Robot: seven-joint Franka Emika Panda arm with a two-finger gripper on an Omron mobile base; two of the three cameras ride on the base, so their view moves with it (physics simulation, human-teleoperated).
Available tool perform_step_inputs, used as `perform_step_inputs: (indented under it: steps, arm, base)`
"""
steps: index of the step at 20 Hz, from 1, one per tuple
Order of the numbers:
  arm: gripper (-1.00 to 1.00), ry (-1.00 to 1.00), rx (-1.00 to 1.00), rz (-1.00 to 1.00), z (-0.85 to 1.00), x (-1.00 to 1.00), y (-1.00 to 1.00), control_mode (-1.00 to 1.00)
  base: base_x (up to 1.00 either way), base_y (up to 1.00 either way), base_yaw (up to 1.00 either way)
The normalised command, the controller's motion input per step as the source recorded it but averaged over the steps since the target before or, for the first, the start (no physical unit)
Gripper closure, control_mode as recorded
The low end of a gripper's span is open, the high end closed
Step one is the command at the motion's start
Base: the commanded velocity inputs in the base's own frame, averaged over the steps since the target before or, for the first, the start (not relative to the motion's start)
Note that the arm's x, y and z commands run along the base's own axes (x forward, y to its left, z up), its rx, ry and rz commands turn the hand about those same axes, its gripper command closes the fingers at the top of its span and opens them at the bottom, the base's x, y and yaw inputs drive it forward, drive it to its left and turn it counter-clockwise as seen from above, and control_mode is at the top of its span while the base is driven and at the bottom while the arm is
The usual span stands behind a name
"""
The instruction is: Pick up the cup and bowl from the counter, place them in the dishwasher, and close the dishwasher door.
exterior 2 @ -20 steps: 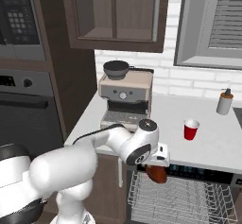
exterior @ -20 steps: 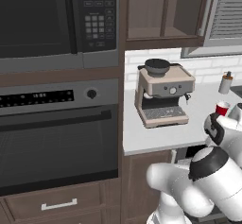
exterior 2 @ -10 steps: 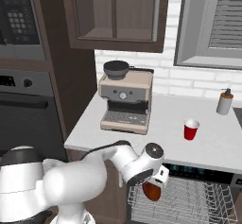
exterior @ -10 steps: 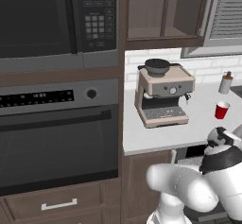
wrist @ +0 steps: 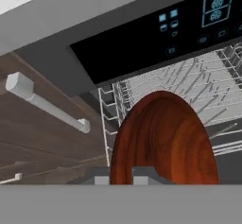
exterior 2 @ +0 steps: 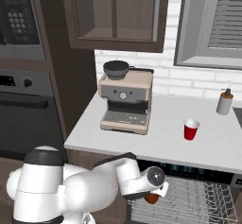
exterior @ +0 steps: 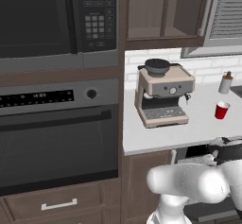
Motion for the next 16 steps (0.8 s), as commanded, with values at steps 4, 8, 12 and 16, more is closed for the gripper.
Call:
perform_step_inputs:
  steps: [4,8,12,16]
  arm:
    - [1.00,-0.06,-0.01,0.00,-0.43,0.33,0.00,-1.00]
    - [1.00,-0.02,-0.03,0.00,-0.39,0.30,-0.05,-1.00]
    - [1.00,0.00,-0.04,0.00,-0.37,0.29,-0.14,-1.00]
    - [1.00,0.00,-0.07,0.00,-0.49,0.24,-0.11,-1.00]
  base:
    - [0.00,0.00,0.00]
    - [0.00,0.00,0.00]
    - [0.00,0.00,0.00]
    - [0.00,0.00,0.00]
